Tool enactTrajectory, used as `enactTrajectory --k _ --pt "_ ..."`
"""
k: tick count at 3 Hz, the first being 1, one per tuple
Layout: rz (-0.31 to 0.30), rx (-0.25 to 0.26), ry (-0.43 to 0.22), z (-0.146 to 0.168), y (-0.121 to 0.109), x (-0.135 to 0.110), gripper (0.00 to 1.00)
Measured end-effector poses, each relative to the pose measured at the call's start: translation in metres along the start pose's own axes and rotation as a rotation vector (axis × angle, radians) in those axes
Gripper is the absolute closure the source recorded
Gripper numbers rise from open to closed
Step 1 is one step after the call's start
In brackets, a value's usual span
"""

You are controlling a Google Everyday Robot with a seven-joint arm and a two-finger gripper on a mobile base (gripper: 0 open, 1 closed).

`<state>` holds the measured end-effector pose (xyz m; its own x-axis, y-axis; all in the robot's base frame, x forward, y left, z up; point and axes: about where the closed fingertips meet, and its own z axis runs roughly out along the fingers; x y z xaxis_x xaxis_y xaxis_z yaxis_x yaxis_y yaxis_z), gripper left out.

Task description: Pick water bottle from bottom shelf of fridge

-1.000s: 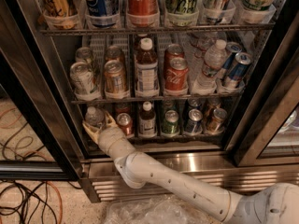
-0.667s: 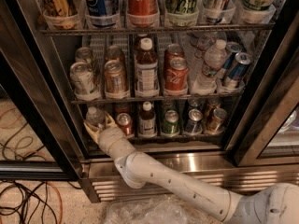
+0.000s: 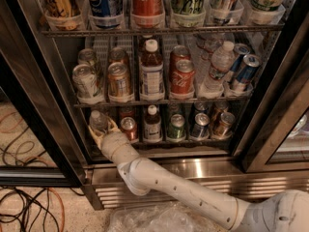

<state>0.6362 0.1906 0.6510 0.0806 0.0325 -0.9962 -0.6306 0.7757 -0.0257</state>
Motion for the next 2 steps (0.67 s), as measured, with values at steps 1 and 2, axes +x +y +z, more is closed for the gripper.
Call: enactTrajectory --k 1,2 --pt "-0.003 0.007 -0.023 -0.001 -0.004 -0.009 1.00" --pt "-0.010 0.013 -0.056 -0.003 -0.009 -0.025 1.00"
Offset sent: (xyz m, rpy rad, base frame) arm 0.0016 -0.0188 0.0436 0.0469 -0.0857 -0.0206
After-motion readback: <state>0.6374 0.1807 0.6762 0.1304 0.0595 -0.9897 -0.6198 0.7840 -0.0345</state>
